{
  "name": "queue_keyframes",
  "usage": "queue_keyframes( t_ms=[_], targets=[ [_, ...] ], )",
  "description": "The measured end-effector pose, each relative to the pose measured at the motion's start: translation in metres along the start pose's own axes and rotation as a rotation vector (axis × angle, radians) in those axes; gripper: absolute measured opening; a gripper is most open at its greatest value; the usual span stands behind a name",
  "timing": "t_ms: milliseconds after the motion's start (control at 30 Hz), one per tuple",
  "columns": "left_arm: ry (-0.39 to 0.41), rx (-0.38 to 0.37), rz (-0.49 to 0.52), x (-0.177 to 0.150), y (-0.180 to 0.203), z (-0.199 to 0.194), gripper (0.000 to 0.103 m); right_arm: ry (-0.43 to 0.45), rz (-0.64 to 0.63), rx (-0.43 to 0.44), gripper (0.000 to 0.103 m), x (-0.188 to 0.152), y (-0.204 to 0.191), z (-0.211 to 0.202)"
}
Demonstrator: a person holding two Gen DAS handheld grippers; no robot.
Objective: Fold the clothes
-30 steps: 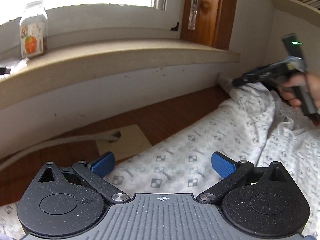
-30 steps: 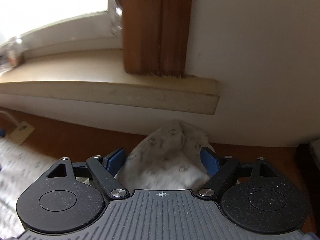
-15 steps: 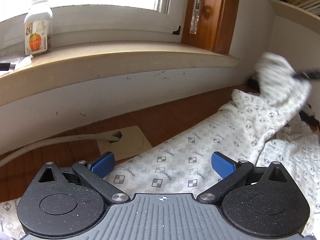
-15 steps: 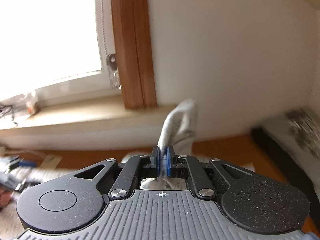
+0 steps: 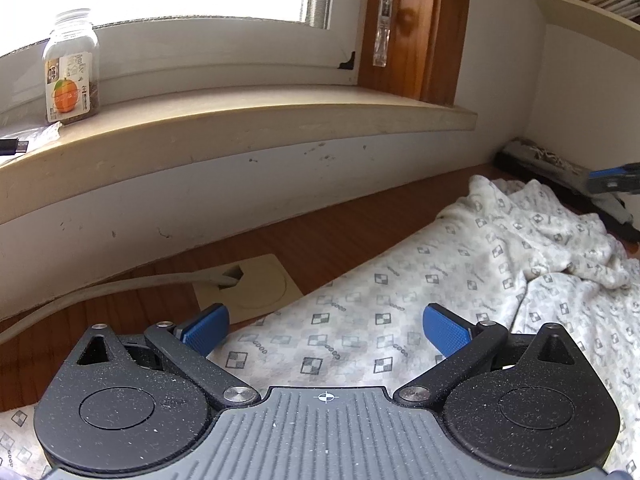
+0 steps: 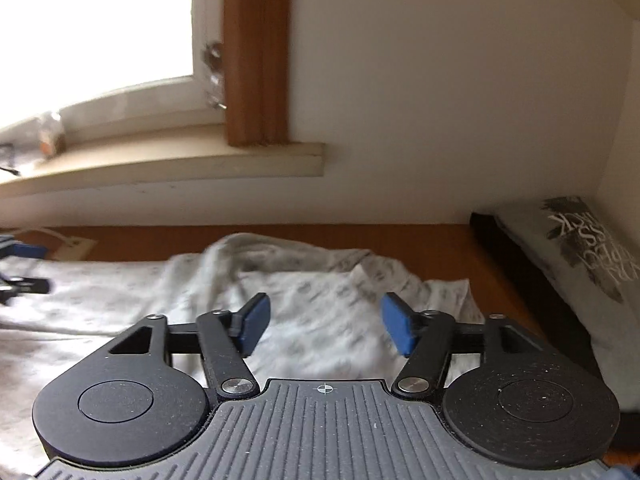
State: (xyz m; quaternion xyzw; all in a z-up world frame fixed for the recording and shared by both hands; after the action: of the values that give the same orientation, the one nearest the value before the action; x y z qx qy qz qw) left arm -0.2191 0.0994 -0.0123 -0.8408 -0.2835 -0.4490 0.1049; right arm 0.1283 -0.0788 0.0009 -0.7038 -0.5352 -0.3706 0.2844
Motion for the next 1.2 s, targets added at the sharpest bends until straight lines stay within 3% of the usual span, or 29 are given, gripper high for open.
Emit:
queue_keyframes(
  t_ms=[167,233,300,400,567,733,833,967,1133,1200],
  targets=[
    [-0.001,-0.001,0.003,0.000,0.001,0.001,0.103,-0.088,0.044,0.025,0.064,-0.015,0.028,0.051],
    [-0.003,-0.004,-0.002,-0.001,0.000,0.001,0.103,-0.092,0.046,0.045,0.056,-0.018,0.030,0.054],
    [-0.004,-0.006,-0.005,-0.001,0.000,0.001,0.103,-0.071,0.033,0.064,0.004,-0.017,0.026,0.041],
    [-0.003,-0.005,-0.002,-0.001,0.000,0.000,0.103,-0.033,0.014,0.089,0.004,-0.012,0.021,0.019],
    [-0.003,-0.004,0.000,-0.001,-0.001,0.000,0.103,0.059,0.015,0.106,0.003,-0.001,0.015,-0.055],
    [-0.003,-0.005,0.001,-0.002,-0.001,0.001,0.103,-0.103,0.006,0.153,0.004,-0.039,0.000,-0.058],
    [-0.004,-0.004,0.001,-0.002,-0.001,0.002,0.103,-0.139,-0.011,0.159,0.009,-0.055,-0.006,-0.048],
    [-0.004,-0.004,0.002,-0.002,0.000,0.001,0.103,-0.064,0.016,0.134,0.038,-0.047,0.003,-0.047],
    [-0.005,-0.001,0.007,-0.002,0.001,0.002,0.103,0.021,0.089,0.077,0.048,-0.041,0.034,-0.047],
    [-0.006,-0.004,0.005,-0.003,0.001,0.002,0.103,-0.014,0.101,0.135,0.049,-0.049,0.035,-0.037]
  ],
)
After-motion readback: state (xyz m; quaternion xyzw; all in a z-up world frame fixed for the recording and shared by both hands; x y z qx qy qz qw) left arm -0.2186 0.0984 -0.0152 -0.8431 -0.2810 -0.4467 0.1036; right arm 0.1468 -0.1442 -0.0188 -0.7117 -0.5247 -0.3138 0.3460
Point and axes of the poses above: each gripper's, at about its wrist camera, not at the fingertips, and z roughly the way its jaws point, y to its right, x to its top, the point moved 6 cm from there along z, roughly the way its jaws point, and after that the axes turned 2 degrees about x, right-handed, at the moved point
